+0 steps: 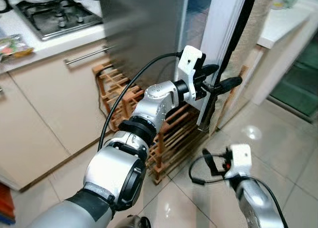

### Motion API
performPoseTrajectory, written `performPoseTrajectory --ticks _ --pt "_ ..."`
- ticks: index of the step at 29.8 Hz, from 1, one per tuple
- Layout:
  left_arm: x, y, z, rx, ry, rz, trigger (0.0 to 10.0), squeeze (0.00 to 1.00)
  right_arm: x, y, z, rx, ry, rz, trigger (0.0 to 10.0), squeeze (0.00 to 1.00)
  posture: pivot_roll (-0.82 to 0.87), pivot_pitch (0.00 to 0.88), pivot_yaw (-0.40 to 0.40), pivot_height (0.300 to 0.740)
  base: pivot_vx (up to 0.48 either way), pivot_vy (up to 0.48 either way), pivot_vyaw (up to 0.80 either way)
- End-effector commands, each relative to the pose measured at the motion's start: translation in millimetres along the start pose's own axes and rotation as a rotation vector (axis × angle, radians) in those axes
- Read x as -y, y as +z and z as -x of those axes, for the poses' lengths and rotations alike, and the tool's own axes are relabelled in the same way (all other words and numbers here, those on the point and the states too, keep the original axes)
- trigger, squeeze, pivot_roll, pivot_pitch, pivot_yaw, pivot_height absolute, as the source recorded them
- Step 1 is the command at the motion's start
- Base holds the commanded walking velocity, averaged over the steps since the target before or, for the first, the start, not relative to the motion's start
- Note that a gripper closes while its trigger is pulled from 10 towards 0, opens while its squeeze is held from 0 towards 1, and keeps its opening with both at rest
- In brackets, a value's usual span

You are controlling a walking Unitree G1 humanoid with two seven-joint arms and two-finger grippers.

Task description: Restocking fridge

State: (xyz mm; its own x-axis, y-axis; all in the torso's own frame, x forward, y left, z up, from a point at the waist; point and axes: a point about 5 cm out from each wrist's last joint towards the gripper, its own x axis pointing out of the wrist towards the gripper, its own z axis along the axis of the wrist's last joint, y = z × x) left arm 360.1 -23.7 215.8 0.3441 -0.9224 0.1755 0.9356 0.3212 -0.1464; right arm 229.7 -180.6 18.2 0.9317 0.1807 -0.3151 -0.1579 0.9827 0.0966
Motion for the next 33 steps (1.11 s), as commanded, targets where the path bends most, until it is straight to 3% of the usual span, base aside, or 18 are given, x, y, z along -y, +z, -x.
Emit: performPoseTrajectory --ticks 1,4,5,6,7,8,10,11,13,14,15,17,18,19,23,26,32,33 --pt "40.4 22 -35.2 0.163 -0.156 0.014 10.0 0.0 -2.0 8 -0.2 0.04 0.012 0.012 10.0 0.0 -0.23 0.0 0.054 0.74 0.0 0.0 0.0" --pt "-0.6 31 24.1 0.197 -0.04 -0.009 10.0 0.0 -13.7 15 -5.4 0.066 0.067 0.022 10.0 0.0 -0.2 0.0 0.041 0.74 0.0 0.0 0.0" --pt "-18.5 34 54.9 0.192 0.041 -0.038 10.0 0.0 -19.5 18 -8.9 0.069 0.108 0.013 10.0 0.0 -0.18 0.0 0.031 0.74 0.0 0.0 0.0" --pt "-18.5 34 54.9 0.192 0.041 -0.038 10.0 0.0 -19.5 18 -8.9 0.069 0.108 0.013 10.0 0.0 -0.18 0.0 0.031 0.74 0.0 0.0 0.0" --pt "-28.3 36 75.0 0.185 0.095 -0.058 10.0 0.0 -23.2 20 -10.7 0.069 0.136 0.007 10.0 0.0 -0.17 0.0 0.028 0.74 0.0 0.0 0.0" --pt "-28.3 36 75.0 0.185 0.095 -0.058 10.0 0.0 -23.2 20 -10.7 0.069 0.136 0.007 10.0 0.0 -0.17 0.0 0.028 0.74 0.0 0.0 0.0" --pt "-43.5 51 129.5 0.184 0.202 -0.1 10.0 0.0 -32.2 26 -16.6 0.053 0.227 -0.026 10.0 0.0 -0.12 0.0 -0.004 0.74 0.0 0.0 0.0" --pt "-43.5 51 129.5 0.184 0.202 -0.1 10.0 0.0 -32.2 26 -16.6 0.053 0.227 -0.026 10.0 0.0 -0.12 0.0 -0.004 0.74 0.0 0.0 0.0" --pt "-44.6 60 175.5 0.139 0.273 -0.166 10.0 0.0 -37.3 36 -25.5 0.044 0.304 -0.05 10.0 0.0 -0.08 0.0 -0.025 0.74 0.0 0.0 0.0" --pt "-44.6 60 175.5 0.139 0.273 -0.166 10.0 0.0 -37.3 36 -25.5 0.044 0.304 -0.05 10.0 0.0 -0.08 0.0 -0.025 0.74 0.0 0.0 0.0" --pt "-45.8 58 192.9 0.099 0.319 -0.194 10.0 0.0 -37.6 43 -32.4 0.056 0.312 -0.06 10.0 0.0 -0.06 0.0 -0.035 0.74 0.0 0.0 0.0" --pt "-58.1 51 225.4 0.087 0.557 -0.304 10.0 0.0 -34.5 67 -50.0 0.119 0.274 -0.051 10.0 0.0 -0.05 0.0 -0.04 0.74 0.0 0.0 0.0" --pt "-58.1 51 225.4 0.087 0.557 -0.304 10.0 0.0 -34.5 67 -50.0 0.119 0.274 -0.051 10.0 0.0 -0.05 0.0 -0.04 0.74 0.0 0.0 0.0" --pt "-65.7 52 246.8 0.228 0.776 -0.245 10.0 0.0 -25.9 90 -63.6 0.183 0.208 -0.054 10.0 0.0 -0.04 0.0 -0.04 0.74 0.0 0.0 0.0" --pt "-67.5 45 256.8 0.309 0.959 -0.188 10.0 0.0 -9.4 113 -75.9 0.23 0.14 -0.04 10.0 0.0 -0.04 0.0 -0.038 0.74 0.0 0.0 0.0" --pt "-67.0 40 254.0 0.291 1.002 -0.161 10.0 0.0 6.9 125 -80.4 0.24 0.086 -0.023 10.0 0.0 -0.04 0.0 -0.038 0.74 0.0 0.0 0.0" --pt "-68.1 36 246.8 0.282 1.01 -0.172 10.0 0.0 64.6 144 -71.3 0.266 -0.15 0.05 10.0 0.0 -0.05 0.0 -0.031 0.74 0.0 0.0 0.0" --pt "-68.6 34 245.4 0.281 1.022 -0.165 10.0 0.0 89.3 149 -61.5 0.272 -0.26 0.098 10.0 0.0 -0.06 0.0 -0.021 0.74 0.0 0.0 0.0"
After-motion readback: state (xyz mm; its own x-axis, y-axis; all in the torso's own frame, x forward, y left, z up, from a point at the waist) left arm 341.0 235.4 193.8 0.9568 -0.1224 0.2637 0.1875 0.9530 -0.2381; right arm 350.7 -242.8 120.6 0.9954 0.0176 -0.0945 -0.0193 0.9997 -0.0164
